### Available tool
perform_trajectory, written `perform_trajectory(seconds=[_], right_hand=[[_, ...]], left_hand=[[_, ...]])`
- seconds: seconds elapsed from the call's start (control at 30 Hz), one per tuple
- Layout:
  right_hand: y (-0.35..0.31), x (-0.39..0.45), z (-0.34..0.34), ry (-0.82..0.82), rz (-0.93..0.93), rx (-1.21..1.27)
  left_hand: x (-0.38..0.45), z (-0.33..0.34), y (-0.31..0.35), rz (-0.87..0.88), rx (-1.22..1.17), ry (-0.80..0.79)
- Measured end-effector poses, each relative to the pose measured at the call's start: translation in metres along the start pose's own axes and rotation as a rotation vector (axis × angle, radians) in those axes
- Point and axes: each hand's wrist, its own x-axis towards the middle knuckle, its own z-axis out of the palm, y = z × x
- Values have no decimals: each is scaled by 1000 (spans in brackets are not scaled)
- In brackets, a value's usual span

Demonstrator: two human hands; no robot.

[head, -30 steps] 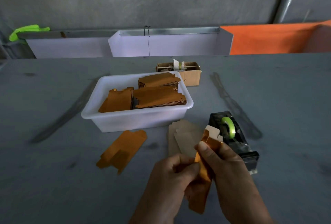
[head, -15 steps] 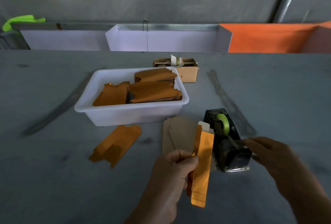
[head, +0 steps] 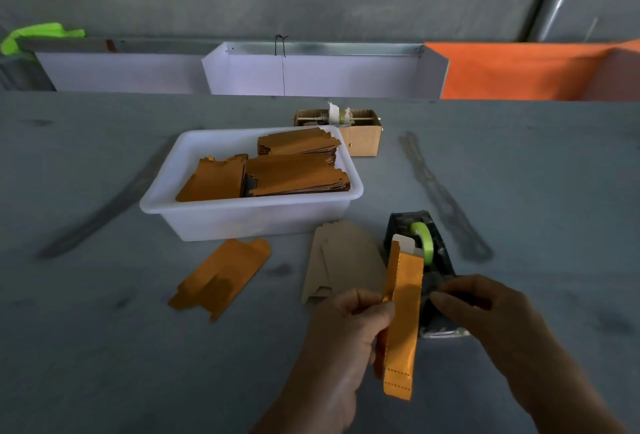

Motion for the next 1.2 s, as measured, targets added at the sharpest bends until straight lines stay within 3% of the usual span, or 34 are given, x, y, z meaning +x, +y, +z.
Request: perform_trajectory(seconds=[0.6, 0.8, 1.03, 1.2], right_hand=[[2, 2, 15, 121, 109, 85], [1, 1, 13, 110, 152, 222], [4, -4, 18, 99, 169, 351], [4, -4, 12, 43, 200, 607]], left_hand=[[9, 11, -2, 85, -19, 64], [11, 22, -5, 69, -83, 98], [5, 34, -13, 101, -141, 6], [7, 35, -18, 55, -161, 3]])
